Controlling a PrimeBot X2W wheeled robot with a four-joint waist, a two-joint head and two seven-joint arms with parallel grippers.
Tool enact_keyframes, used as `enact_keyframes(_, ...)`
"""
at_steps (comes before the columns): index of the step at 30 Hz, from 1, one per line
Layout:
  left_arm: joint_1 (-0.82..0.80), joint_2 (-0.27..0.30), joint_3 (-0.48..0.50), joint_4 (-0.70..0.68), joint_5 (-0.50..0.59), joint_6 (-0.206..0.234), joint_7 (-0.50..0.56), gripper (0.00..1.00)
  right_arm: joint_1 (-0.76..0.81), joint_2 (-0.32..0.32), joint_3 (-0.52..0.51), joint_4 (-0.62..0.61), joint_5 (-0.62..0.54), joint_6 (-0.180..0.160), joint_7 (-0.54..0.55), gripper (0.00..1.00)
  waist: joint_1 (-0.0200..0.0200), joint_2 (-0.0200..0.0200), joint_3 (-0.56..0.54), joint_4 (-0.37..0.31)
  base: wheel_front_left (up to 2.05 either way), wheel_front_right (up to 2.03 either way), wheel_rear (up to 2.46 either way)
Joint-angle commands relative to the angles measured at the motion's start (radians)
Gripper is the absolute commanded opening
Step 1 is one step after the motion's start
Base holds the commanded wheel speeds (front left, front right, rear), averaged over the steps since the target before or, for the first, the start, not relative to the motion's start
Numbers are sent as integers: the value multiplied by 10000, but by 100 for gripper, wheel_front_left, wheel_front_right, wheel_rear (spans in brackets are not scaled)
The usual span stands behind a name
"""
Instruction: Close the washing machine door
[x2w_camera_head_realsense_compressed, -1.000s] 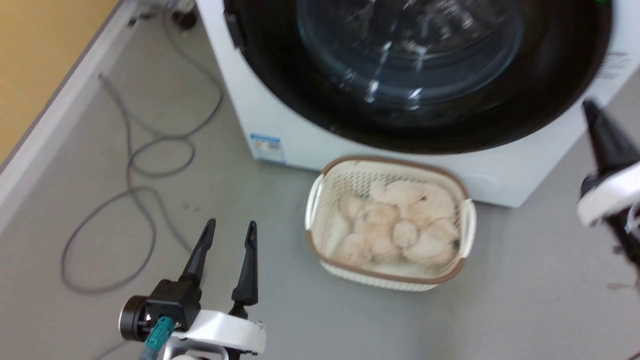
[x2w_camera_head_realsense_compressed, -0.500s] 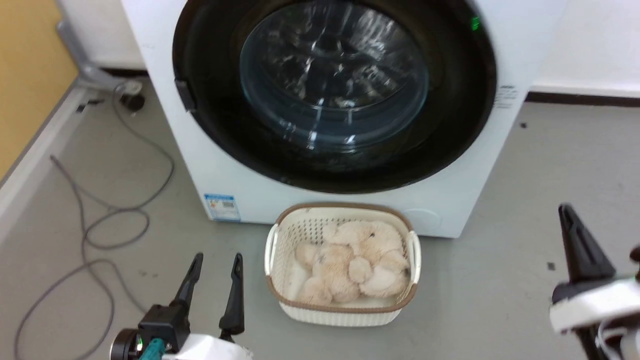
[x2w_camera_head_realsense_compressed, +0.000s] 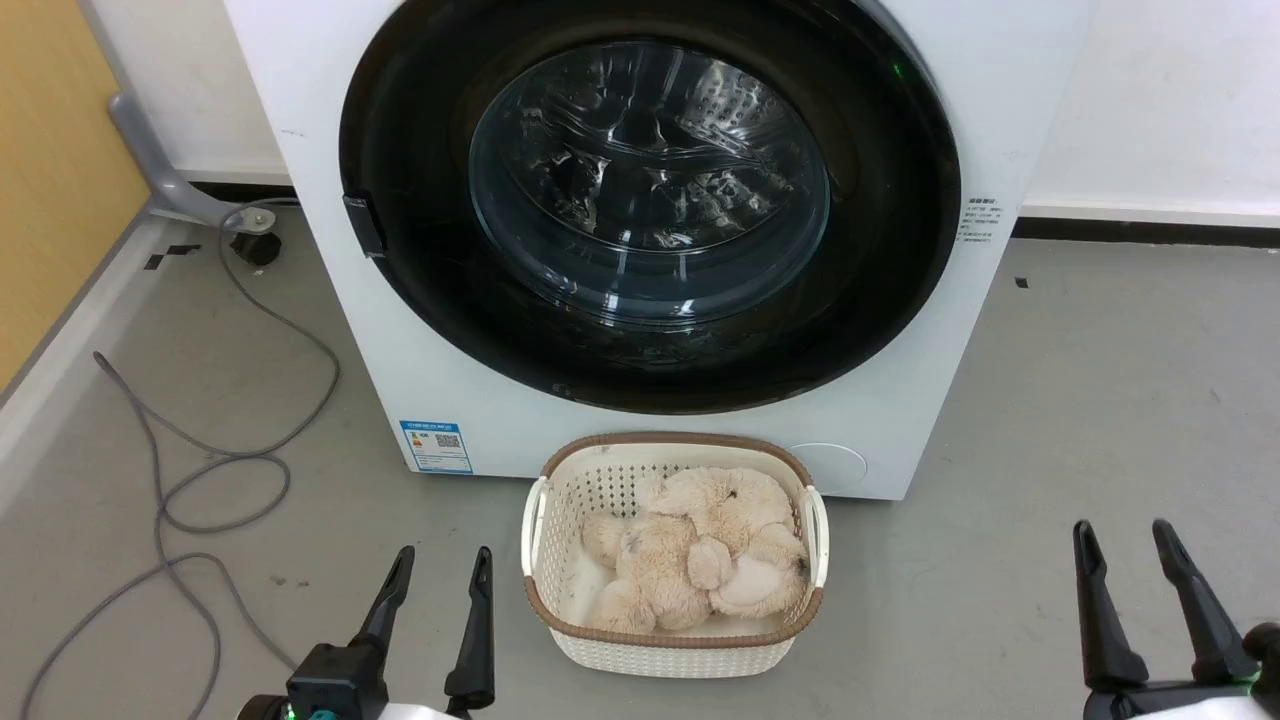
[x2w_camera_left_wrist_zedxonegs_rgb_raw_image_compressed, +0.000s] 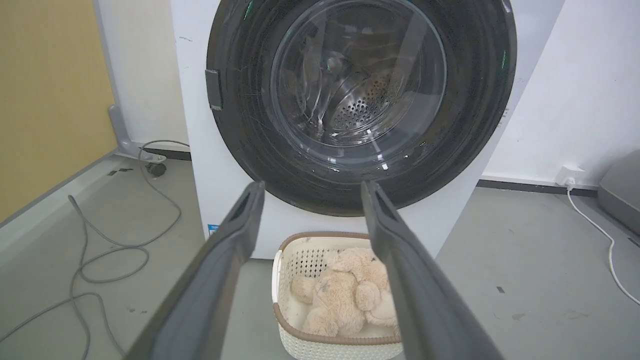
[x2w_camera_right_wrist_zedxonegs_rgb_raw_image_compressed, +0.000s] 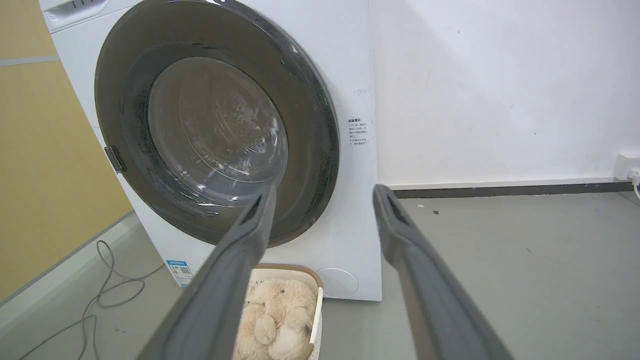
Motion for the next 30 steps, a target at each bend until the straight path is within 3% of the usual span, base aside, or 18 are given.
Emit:
enact_keyframes(1, 131, 7, -15, -23, 76, -11, -44, 100, 194, 84, -39, -109, -118, -7, 38, 100, 2, -1, -10, 12, 0, 0, 0)
enact_keyframes(16, 125, 7, -41, -15, 236, 45, -44, 100, 496, 299, 80, -225, -466, -7, 52, 100, 2, -1, -21, 64, 0, 0, 0)
enact_keyframes(17, 14, 0, -40, 1, 168, 8, 1, 0, 352, 251, 70, -155, -438, 0, 74, 0, 2, -1, -21, 65, 0, 0, 0)
enact_keyframes(30, -37, -1, 39, -70, 275, 18, 198, 0, 241, 281, 118, -125, -592, -1, 228, 0, 2, -1, -6, 38, 0, 0, 0)
